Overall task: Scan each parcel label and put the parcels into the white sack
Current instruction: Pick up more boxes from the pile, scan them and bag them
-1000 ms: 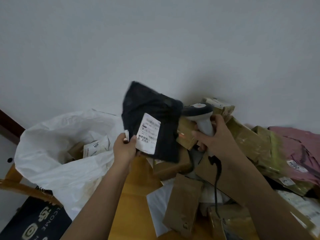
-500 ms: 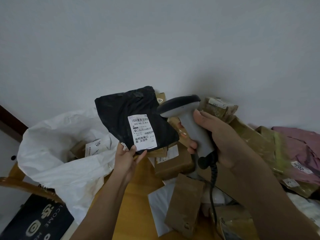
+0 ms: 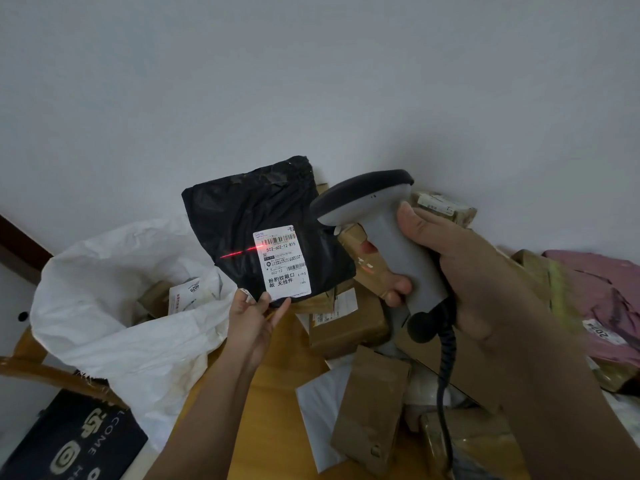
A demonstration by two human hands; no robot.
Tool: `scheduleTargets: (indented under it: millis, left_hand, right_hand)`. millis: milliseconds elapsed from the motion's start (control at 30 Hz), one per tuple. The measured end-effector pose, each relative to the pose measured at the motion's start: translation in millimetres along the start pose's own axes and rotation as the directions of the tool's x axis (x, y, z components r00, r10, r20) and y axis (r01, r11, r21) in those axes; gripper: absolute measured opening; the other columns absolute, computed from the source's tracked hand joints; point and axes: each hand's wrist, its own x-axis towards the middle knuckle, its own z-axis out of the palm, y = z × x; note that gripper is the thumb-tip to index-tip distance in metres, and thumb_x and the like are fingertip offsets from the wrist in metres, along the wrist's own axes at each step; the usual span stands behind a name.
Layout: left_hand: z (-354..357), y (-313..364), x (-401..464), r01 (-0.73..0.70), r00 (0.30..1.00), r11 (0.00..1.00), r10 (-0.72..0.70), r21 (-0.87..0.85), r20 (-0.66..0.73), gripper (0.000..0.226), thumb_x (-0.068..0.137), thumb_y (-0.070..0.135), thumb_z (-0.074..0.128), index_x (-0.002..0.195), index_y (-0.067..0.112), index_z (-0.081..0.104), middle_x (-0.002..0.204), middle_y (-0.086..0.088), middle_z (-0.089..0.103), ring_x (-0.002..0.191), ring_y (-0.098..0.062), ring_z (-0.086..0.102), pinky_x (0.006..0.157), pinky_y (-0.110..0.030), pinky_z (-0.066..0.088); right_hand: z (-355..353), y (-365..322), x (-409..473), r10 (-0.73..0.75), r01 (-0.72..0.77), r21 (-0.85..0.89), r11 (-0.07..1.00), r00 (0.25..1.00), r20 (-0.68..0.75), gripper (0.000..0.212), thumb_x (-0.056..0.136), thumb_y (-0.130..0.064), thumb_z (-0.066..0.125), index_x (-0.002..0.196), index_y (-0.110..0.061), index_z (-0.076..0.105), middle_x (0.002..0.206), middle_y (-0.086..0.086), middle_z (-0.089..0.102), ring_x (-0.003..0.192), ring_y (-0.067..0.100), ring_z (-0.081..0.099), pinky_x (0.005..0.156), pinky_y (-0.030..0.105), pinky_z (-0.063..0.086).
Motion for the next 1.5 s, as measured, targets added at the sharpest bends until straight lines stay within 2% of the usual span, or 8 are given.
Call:
scheduleTargets:
  millis: [100,300,433,700,900,1167,1400,1500]
  left_hand:
    - [-1.9,0.4,1.7,0.007,1.0,1.0,-0.007,-0.027,-0.004,0.023,0.101,-0.005,0.04,0.089,0.013,0.045,0.113,-0.011,0.071,0.112,-0.024,0.065,0.082,-0.041,0.06]
    - [-6.5,2.3,3.6,0.027,0.999,0.998,-0.028,-0.057,-0.019,0.02,0.102,-0.002,0.04,0.105,0.015,0.05,0.12,-0.011,0.068,0.114,-0.025,0.064,0.088,-0.045,0.057]
    - [-13.5,4.1,7.0,0.03,0.999,0.997,-0.032,-0.072,-0.019,0.022,0.102,-0.004,0.039,0.103,0.014,0.051,0.119,-0.011,0.069,0.114,-0.026,0.063,0.084,-0.044,0.059]
    - [-30.6,11.2,10.5,0.018,0.999,0.996,-0.02,-0.085,-0.029,0.031,0.102,-0.003,0.04,0.124,0.015,0.049,0.121,-0.009,0.069,0.115,-0.025,0.063,0.084,-0.043,0.059]
    - [-49.5,16.3,12.9,0.036,0.997,0.993,-0.044,-0.112,-0.065,0.028,0.101,-0.002,0.042,0.113,0.021,0.053,0.119,-0.008,0.07,0.113,-0.025,0.065,0.084,-0.044,0.059]
    - [-101.8,36.1,34.4,0.013,0.977,0.964,-0.069,-0.266,-0.201,0.047,0.1,-0.002,0.046,0.14,0.023,0.047,0.122,-0.006,0.067,0.112,-0.026,0.062,0.076,-0.037,0.061]
    - [-121.9,44.5,59.7,-0.094,0.965,0.99,0.064,-0.106,-0.254,0.071,0.093,0.002,0.06,0.151,0.027,0.027,0.152,-0.006,0.037,0.128,-0.019,0.051,0.088,-0.026,0.054]
    - [-107.1,27.7,50.9,0.0,0.98,1.0,-0.006,-0.029,-0.2,0.065,0.091,-0.002,0.061,0.147,0.02,0.035,0.14,-0.012,0.046,0.118,-0.025,0.059,0.098,-0.038,0.052]
  right_hand:
    - [3.0,-1.8,-2.4,-0.002,0.002,-0.001,1.0,1.0,-0.025,0.052,0.082,-0.039,0.058,0.123,-0.007,0.057,0.095,0.016,0.062,0.045,0.015,0.046,0.045,0.03,0.047]
    - [9.7,-3.2,-3.8,-0.009,0.009,-0.014,1.0,0.999,-0.052,0.051,0.083,-0.039,0.057,0.121,-0.005,0.057,0.091,0.013,0.063,0.044,0.015,0.045,0.045,0.03,0.047]
    - [14.9,-2.0,-2.2,-0.019,0.018,-0.041,0.999,0.999,-0.041,0.053,0.081,-0.04,0.057,0.121,-0.005,0.056,0.091,0.013,0.062,0.044,0.014,0.046,0.046,0.03,0.048]
    - [30.1,6.9,8.1,-0.025,0.021,-0.073,0.997,0.999,-0.044,0.05,0.081,-0.04,0.058,0.118,-0.007,0.057,0.091,0.013,0.063,0.045,0.015,0.047,0.047,0.031,0.048]
    - [42.0,22.4,22.8,0.036,-0.035,-0.053,0.998,0.999,0.013,0.049,0.087,-0.039,0.055,0.122,-0.006,0.056,0.09,0.01,0.065,0.047,0.015,0.047,0.047,0.03,0.048]
    - [50.7,54.8,47.6,0.141,-0.146,-0.05,0.988,0.985,-0.1,0.043,0.095,-0.039,0.051,0.128,-0.011,0.052,0.119,0.021,0.064,0.047,0.014,0.047,0.046,0.029,0.049]
    - [41.6,66.1,50.2,0.154,-0.168,-0.064,0.984,0.971,-0.183,0.042,0.097,-0.037,0.047,0.127,-0.008,0.053,0.107,0.018,0.065,0.045,0.013,0.045,0.046,0.028,0.046]
    - [32.4,69.0,50.0,0.167,-0.188,-0.071,0.98,0.959,-0.228,0.04,0.097,-0.038,0.049,0.125,-0.011,0.056,0.104,0.014,0.067,0.046,0.014,0.045,0.049,0.03,0.046]
